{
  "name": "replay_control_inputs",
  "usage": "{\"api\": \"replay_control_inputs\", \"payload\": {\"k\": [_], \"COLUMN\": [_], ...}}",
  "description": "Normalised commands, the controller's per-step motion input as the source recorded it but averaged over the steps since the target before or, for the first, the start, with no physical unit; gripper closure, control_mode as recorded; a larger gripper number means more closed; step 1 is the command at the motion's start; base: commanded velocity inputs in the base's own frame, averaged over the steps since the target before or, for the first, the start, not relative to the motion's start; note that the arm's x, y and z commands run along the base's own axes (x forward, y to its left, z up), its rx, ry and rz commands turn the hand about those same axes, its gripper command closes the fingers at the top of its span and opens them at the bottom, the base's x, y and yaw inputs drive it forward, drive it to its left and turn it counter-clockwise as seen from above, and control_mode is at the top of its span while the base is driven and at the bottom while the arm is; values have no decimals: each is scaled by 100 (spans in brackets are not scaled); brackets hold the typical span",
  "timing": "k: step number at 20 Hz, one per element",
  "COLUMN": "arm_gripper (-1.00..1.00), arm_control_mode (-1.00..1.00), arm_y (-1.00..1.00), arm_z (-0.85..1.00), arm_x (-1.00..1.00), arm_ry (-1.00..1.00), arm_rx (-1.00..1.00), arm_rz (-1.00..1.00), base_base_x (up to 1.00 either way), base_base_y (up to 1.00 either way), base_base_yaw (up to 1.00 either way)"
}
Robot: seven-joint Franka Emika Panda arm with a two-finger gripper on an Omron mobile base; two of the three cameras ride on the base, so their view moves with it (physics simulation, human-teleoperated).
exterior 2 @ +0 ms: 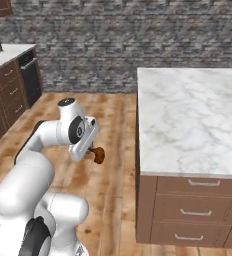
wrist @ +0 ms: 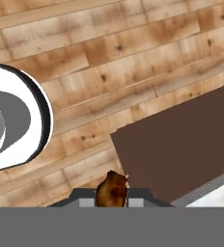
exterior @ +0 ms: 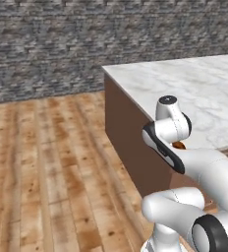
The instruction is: Take the chicken drumsticks from the pan and place one on each plate on the dining counter.
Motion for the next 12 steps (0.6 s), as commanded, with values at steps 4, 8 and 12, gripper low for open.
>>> {"api": "replay_control_inputs", "payload": {"k": [4,8,12], "arm_gripper": [100,100,100], "arm_control_mode": [100,100,100], "arm_y": [0,0,0], "arm_z": [0,0,0], "arm_x": [0,0,0], "arm_ry": [0,0,0], "arm_rx": [0,0,0], "arm_rz": [0,0,0], "base_base_x": [48,49,52], "base_base_y": [81,80,80], "base_base_yaw": [-29,-30,-29]}}
